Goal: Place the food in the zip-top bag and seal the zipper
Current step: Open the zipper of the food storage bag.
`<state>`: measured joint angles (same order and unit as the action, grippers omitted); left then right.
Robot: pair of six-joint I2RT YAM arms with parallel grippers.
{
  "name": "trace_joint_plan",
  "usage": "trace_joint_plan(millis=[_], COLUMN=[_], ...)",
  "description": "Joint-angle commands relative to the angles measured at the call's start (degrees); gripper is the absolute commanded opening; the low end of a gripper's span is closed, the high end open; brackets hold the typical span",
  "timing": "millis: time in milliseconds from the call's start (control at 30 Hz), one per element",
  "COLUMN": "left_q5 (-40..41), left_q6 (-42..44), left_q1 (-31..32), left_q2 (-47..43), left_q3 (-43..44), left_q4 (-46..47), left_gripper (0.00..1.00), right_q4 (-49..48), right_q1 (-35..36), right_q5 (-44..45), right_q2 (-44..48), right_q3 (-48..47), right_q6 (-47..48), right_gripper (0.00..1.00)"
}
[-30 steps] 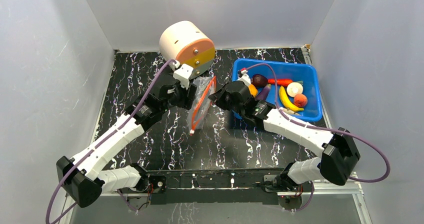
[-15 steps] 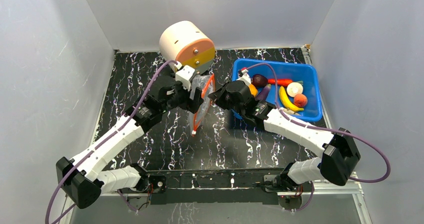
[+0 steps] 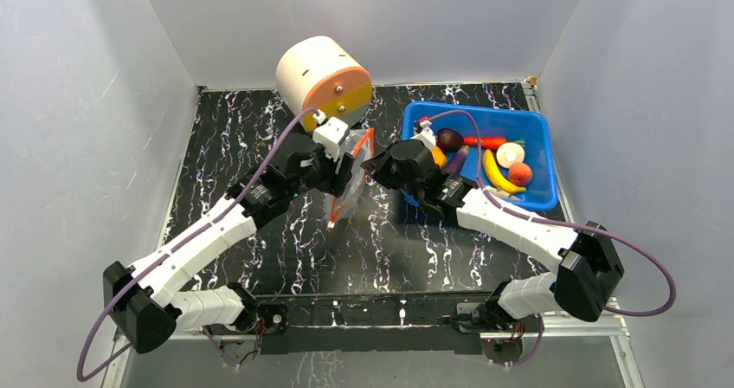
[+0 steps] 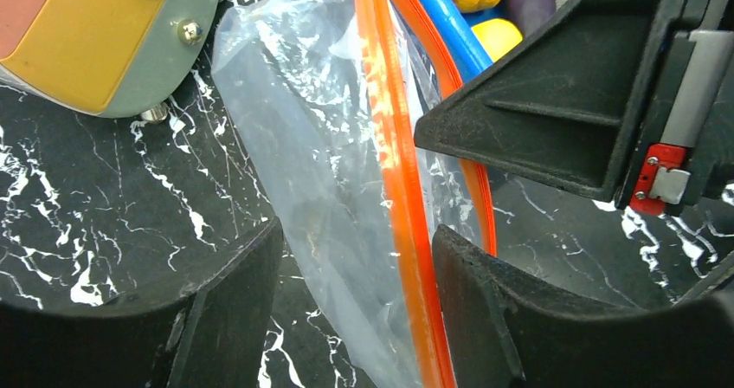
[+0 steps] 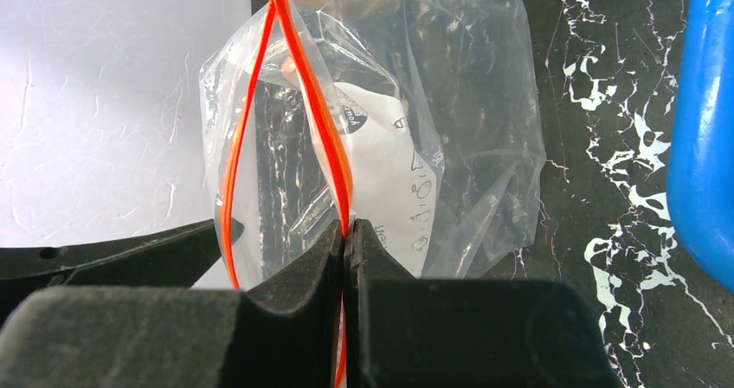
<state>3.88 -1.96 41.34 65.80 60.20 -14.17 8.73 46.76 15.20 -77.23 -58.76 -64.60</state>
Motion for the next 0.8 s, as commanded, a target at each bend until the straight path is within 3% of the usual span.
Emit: trace_joint_plan(millis=[0, 133, 267, 367, 467, 767], left_q5=[7.04, 11.29, 15.83, 17.45, 19.23, 28.42], left_q6=[3.71, 5.97, 6.93, 7.02, 6.9, 8.34], left_q1=[3.68, 6.79, 8.17, 8.2, 8.21, 8.14], left_q2=[2.11, 3.67, 3.57, 3.2, 2.42, 0.68], left_q3=[4.29, 5.03, 5.62, 7.32, 8.12, 9.33], left_q4=[-2.83, -3.23, -3.46, -5.38, -6.39, -12.1], left_gripper=[0.63, 0.64, 0.52, 0.39, 0.02, 0.0], right_q4=[-3.33, -3.19, -2.87, -1.51, -1.81, 3.38], right_q1=[-0.01, -0.01, -0.05, -0.27, -0.56, -0.69], right_q5=[2.09, 2.17, 2.37, 3.23, 3.54, 7.69], right_q2=[0.38, 0.25, 0.07, 0.08, 0.85, 3.16], right_q3=[-2.98, -3.11, -3.27, -3.67, -2.58, 2.29], right_q6=[-0.16, -0.17, 0.33, 1.59, 3.2, 5.59], right_gripper=[0.0, 0.0, 0.0, 0.0, 0.0, 0.0])
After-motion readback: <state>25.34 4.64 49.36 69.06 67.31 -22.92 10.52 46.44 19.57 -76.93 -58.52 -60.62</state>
